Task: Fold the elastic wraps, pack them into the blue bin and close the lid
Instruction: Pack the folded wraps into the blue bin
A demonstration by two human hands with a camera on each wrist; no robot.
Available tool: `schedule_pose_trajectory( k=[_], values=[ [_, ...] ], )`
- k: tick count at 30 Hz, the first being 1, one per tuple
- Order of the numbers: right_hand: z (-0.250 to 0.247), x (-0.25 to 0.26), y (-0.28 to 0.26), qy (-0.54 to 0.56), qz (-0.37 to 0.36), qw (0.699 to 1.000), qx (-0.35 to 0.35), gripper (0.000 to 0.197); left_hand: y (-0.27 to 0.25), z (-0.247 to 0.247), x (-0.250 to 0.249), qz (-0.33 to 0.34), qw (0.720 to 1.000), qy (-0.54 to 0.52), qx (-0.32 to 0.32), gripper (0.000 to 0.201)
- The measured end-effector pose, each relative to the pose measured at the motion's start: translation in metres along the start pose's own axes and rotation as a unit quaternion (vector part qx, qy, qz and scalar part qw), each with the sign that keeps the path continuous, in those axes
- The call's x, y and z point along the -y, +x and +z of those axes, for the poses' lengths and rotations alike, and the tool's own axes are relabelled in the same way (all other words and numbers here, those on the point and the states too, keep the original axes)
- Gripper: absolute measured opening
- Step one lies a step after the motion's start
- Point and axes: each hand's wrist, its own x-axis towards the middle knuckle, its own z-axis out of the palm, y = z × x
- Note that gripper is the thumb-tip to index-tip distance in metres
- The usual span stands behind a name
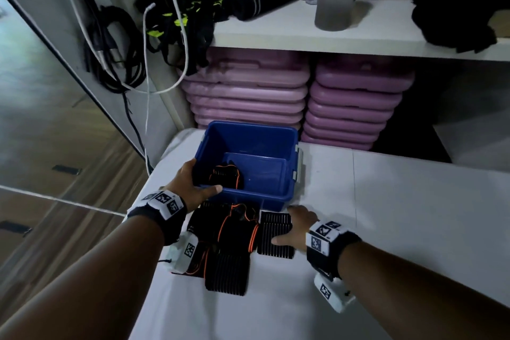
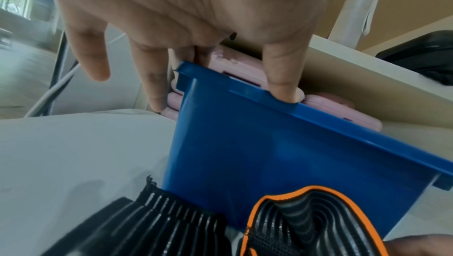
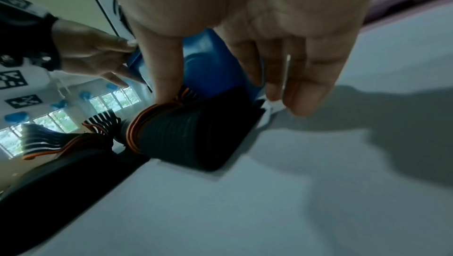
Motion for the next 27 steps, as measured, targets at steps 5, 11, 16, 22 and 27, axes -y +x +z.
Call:
schedule_pose_trajectory(
  k=[5,11,16,22,27],
  values=[
    [0.009,0.014,0.015,0.002,0.049,0.999,0.006,0.112,-0.003,-0.002,0.005,0.001,0.998,0.059,-0.002,0.114],
    [0.011,0.012,0.02,0.023,0.099,0.994,0.038,0.097,-0.003,-0.01,0.005,0.036,0.986,0.166,0.003,0.102],
    [-0.002,0.023,-0.003,0.001,0.092,0.995,0.046,0.072,0.004,-0.017,0.002,0.049,0.986,0.156,0.027,0.097],
    [-0.066,0.041,-0.069,0.018,-0.006,0.997,0.078,0.037,0.015,-0.019,-0.002,0.071,0.989,0.129,0.033,0.118],
    [-0.155,0.088,-0.068,0.268,-0.077,0.96,0.008,0.045,0.019,-0.009,0.003,0.077,0.982,0.152,0.078,0.13]
  ],
)
